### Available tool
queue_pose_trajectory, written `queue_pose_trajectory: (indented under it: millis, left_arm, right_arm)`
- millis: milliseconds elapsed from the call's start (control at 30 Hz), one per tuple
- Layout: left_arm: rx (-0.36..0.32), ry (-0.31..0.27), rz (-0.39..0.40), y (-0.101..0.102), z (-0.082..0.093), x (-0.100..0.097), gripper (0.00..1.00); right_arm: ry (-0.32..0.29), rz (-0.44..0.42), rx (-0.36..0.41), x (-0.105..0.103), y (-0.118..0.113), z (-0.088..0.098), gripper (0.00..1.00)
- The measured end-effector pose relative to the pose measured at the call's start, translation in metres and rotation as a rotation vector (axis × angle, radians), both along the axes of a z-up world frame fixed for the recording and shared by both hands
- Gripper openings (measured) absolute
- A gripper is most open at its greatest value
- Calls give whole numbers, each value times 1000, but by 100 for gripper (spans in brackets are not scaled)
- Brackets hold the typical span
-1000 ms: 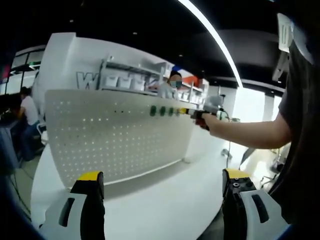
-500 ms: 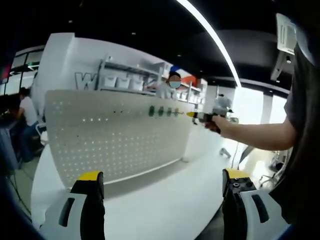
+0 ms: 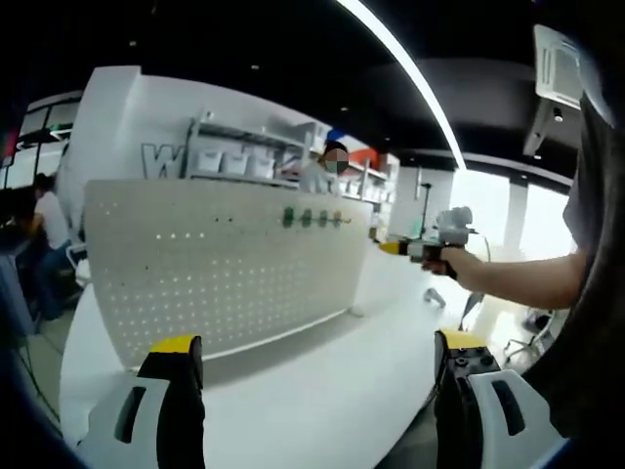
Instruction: Insert the hook assembly into the mounting plate slot until the hook locks in place.
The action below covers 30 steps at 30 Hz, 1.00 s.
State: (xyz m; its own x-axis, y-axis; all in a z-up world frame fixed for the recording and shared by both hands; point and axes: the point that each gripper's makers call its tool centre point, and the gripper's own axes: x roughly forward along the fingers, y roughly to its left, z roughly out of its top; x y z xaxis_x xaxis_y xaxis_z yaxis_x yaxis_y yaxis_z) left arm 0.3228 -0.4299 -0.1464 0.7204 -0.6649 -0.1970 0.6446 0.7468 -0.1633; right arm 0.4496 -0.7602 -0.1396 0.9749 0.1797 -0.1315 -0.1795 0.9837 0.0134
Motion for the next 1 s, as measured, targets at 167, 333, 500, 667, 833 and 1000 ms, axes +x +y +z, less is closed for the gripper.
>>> queue_pose_trajectory:
  millis: [167,333,500,667,833,1000]
  left_arm:
    - [2,-6,3,1,2,-3,100]
    - [0,-8,7,1,2,-6,100]
    - [-1,-8,7,1,2,-9,100]
    - [3,-10,8,1,3,-12,100]
    - [3,-9,9,2,2,-15,100]
    - [5,-5,10,2,0,-17,100]
  right_arm:
    - [17,25,11,-25,10,0,44]
    - [52,70,7,-54,27,-8,46]
    - [86,105,32,-77,42,-21,48]
    - [128,148,47,-103,60,-33,53]
    - [140,184,65,-122,76,-38,55]
    - [175,238,75,-140,96,-48,60]
